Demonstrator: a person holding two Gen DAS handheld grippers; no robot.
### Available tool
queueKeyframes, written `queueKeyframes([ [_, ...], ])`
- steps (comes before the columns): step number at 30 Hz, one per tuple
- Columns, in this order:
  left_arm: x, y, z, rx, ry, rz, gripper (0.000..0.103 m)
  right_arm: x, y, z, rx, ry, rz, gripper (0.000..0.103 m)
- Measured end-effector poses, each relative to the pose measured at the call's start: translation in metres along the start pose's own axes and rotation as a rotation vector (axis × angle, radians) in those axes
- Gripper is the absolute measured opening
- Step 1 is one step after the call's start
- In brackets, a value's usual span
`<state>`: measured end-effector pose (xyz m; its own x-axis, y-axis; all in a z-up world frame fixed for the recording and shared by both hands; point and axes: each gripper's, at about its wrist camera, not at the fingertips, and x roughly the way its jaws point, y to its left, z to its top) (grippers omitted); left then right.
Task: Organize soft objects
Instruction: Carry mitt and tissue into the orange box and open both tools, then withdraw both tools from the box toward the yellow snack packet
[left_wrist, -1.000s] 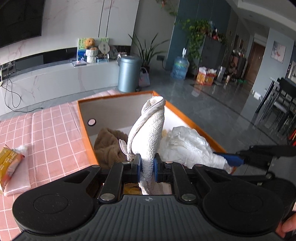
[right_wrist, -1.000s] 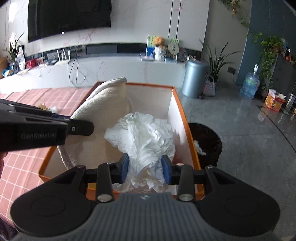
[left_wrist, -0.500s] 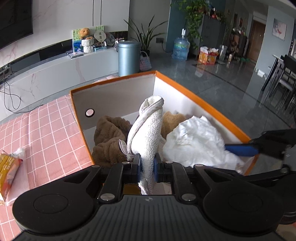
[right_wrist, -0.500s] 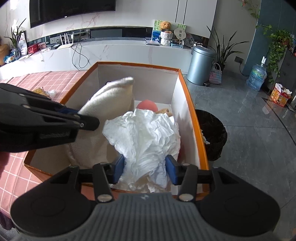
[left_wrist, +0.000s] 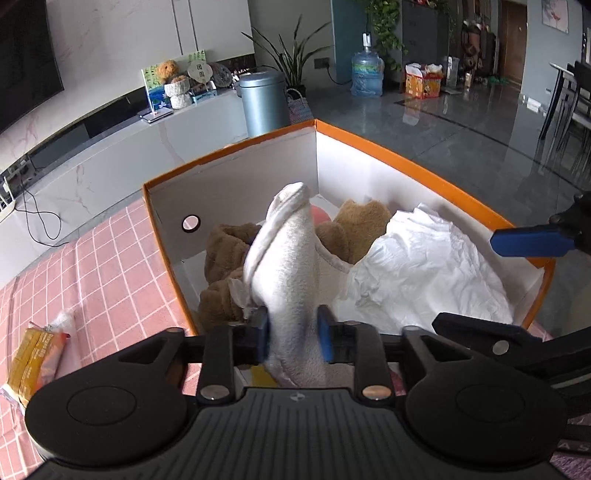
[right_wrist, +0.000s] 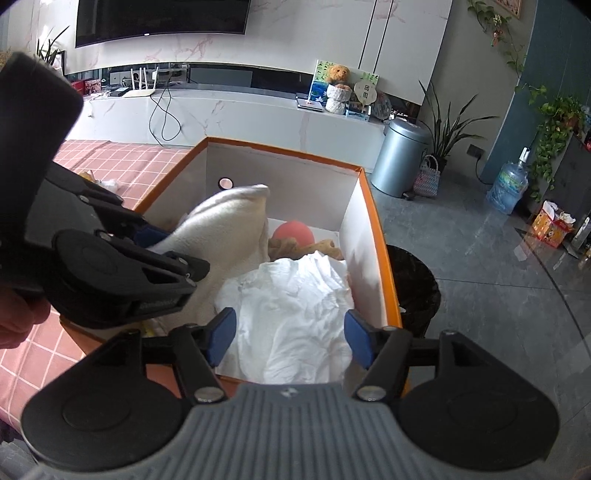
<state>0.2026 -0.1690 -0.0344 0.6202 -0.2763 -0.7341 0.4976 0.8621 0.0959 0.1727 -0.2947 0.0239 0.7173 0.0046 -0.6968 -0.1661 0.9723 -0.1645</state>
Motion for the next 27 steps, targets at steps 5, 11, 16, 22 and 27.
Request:
queueKeyframes([
  [5,-0.013,0.004,0.000,-0.039,-0.036,-0.004,0.065,-0.007,-0.006,0.000,0.015,-0.022,-0.030,0.068],
  [11,-0.039,0.006,0.004,-0.036,-0.103,0.028,0.079,-0.018,-0.008,0.001,0.031,-0.064,-0.051,0.076],
  [16,-0.059,0.008,0.011,-0.074,-0.162,0.025,0.086,-0.026,-0.004,0.001,0.020,-0.076,-0.067,0.079],
  [22,-0.077,0.014,0.011,-0.138,-0.183,-0.019,0.087,-0.043,-0.001,0.002,0.040,-0.113,-0.072,0.087],
  [27,-0.098,0.024,0.004,-0.199,-0.244,-0.033,0.089,-0.057,0.008,0.002,0.085,-0.178,-0.077,0.092],
])
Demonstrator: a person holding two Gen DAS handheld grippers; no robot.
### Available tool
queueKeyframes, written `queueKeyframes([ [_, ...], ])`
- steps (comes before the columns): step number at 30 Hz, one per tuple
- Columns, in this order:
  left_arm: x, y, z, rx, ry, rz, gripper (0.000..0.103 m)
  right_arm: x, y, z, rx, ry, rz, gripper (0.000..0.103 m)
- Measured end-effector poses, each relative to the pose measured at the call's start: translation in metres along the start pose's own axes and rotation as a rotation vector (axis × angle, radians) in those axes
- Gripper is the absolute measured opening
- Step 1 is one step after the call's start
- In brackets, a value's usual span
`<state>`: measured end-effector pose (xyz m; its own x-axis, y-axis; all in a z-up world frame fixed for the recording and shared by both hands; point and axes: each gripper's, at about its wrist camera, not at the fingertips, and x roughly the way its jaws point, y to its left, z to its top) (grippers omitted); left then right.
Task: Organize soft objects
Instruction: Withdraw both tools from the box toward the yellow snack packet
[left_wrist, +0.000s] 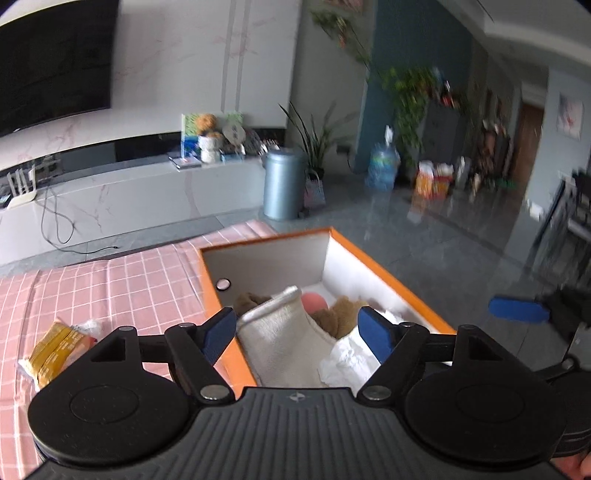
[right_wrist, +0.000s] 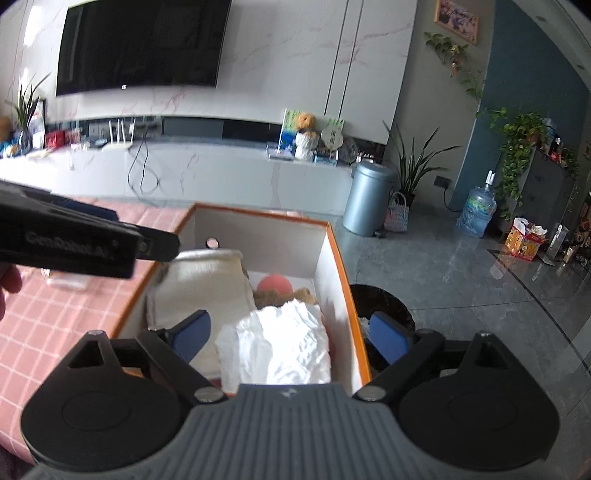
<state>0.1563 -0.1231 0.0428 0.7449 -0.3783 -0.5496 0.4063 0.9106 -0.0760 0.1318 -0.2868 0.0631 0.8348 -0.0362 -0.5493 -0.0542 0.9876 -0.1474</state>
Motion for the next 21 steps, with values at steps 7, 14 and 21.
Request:
queueKeyframes([
  [7,-0.035,0.030,-0.012,-0.139,-0.114,0.008,0.089,-0.020,0.024,-0.004,0.118,-0.123,-0.023,0.096],
  [14,-0.056,0.059,-0.031,-0.194,-0.162,0.049,0.086,-0.028,0.062,-0.009,0.207,-0.196,-0.063,0.098],
  [21,-0.065,0.095,-0.070,-0.270,-0.148,0.109,0.080,-0.027,0.106,-0.021,0.228,-0.207,-0.035,0.100],
])
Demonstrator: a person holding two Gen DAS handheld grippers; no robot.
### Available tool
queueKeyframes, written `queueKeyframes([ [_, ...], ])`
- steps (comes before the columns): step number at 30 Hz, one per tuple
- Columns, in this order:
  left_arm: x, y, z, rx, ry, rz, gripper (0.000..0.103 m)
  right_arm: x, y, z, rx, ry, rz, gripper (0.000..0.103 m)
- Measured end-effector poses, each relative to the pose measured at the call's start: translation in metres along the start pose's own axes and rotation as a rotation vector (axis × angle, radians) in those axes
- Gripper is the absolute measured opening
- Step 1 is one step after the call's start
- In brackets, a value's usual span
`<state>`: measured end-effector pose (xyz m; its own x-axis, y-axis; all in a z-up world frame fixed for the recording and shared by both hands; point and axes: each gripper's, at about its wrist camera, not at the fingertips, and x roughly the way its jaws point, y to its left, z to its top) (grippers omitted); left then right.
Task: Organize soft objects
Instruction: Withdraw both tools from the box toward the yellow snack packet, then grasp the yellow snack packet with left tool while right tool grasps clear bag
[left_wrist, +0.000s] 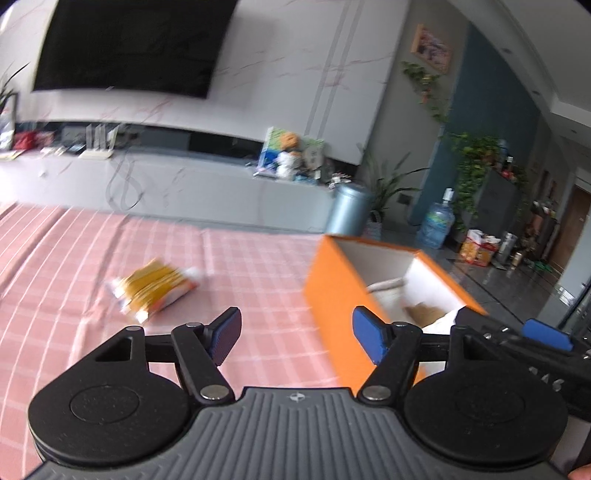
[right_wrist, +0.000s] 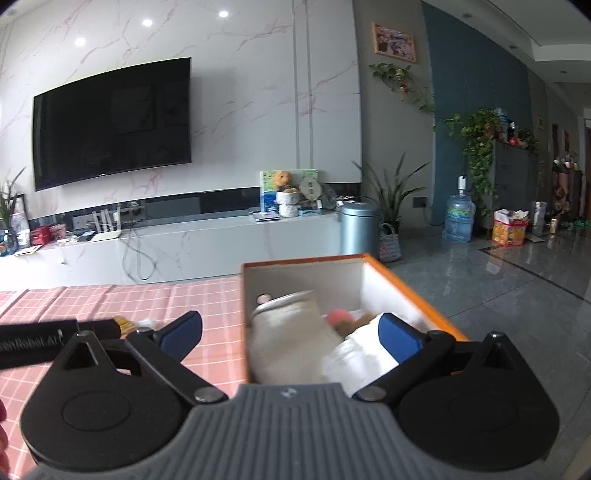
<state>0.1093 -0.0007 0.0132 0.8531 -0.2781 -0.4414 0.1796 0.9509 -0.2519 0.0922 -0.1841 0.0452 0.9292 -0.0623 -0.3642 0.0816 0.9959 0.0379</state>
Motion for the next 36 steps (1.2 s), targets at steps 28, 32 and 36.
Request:
queueKeyframes([
  [28,0.000,0.140,-0.040,-0.154,0.067,0.186,0.065,0.071,0.135,-0.061,-0.196,0.147,0.224,0.084],
  [32,0.002,0.154,-0.040,-0.189,0.044,0.189,0.074,0.089,0.146,-0.062,-0.199,0.172,0.244,0.084],
  [36,0.011,0.166,-0.036,-0.200,0.054,0.198,0.080,0.109,0.160,-0.062,-0.229,0.198,0.246,0.078],
])
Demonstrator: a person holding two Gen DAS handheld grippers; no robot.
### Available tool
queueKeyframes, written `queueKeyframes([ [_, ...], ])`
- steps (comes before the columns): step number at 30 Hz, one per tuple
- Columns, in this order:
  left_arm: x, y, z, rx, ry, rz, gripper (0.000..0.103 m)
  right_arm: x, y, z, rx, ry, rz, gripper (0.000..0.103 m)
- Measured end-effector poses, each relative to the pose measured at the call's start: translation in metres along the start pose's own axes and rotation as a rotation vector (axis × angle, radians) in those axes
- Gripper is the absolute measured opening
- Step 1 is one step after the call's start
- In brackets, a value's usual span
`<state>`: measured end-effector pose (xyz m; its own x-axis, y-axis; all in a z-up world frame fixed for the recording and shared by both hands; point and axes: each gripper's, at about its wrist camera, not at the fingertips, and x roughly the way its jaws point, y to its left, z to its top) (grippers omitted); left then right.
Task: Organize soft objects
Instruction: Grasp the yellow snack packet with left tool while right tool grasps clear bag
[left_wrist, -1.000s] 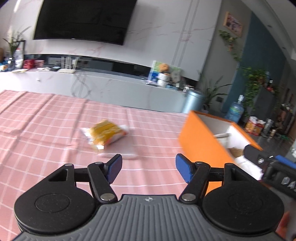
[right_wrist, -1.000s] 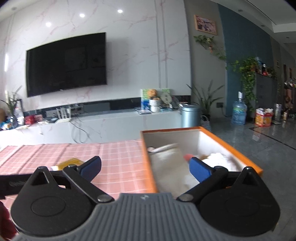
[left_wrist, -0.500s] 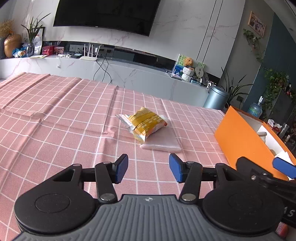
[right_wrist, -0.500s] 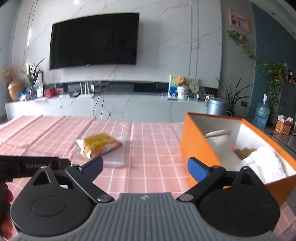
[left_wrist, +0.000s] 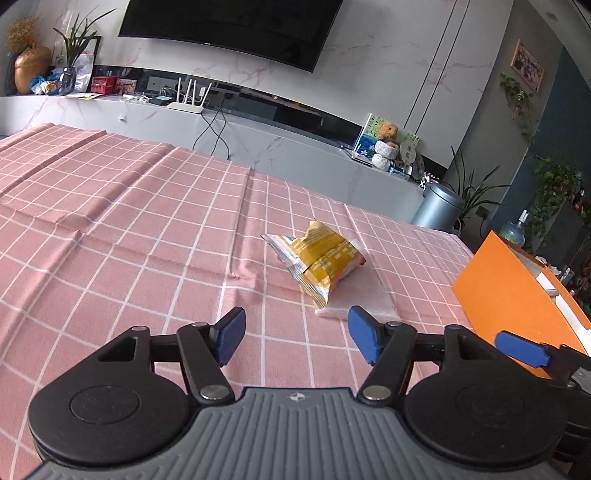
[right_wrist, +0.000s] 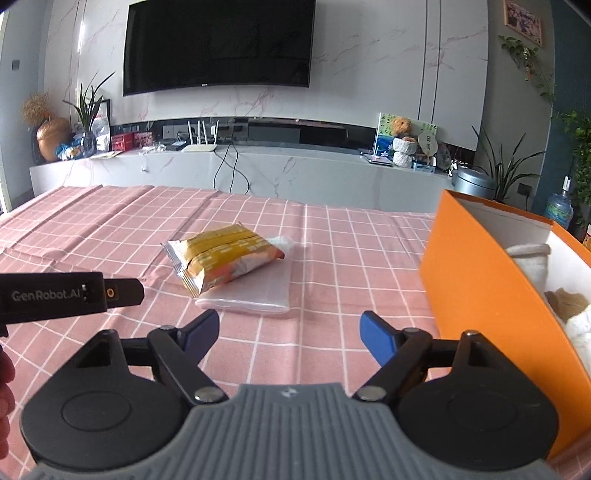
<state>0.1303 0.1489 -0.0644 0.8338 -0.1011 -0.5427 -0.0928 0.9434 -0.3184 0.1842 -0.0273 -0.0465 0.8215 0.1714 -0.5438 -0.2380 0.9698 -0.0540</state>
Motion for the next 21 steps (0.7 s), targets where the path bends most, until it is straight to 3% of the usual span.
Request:
queueKeyframes([
  [2,0.004,0.002,0.004,0.009,0.000,-0.010,0.086,0.010,0.004,0.004,-0.019,0.014,-0.007,0.073],
  [5,0.010,0.005,0.009,0.034,-0.006,-0.020,0.088,0.023,0.003,0.013,-0.024,0.025,0.001,0.063],
  [11,0.028,0.006,0.026,0.117,-0.011,-0.058,0.092,0.048,-0.005,0.030,0.004,0.034,-0.001,0.062],
  [14,0.040,0.003,0.036,0.153,-0.009,-0.071,0.092,0.061,-0.007,0.037,0.012,0.045,-0.001,0.056],
  [18,0.061,-0.008,0.047,0.265,-0.006,-0.078,0.092,0.081,-0.013,0.044,0.030,0.067,0.005,0.055],
  [21,0.078,-0.020,0.053,0.381,0.020,-0.126,0.092,0.093,-0.019,0.044,0.058,0.079,0.001,0.055],
])
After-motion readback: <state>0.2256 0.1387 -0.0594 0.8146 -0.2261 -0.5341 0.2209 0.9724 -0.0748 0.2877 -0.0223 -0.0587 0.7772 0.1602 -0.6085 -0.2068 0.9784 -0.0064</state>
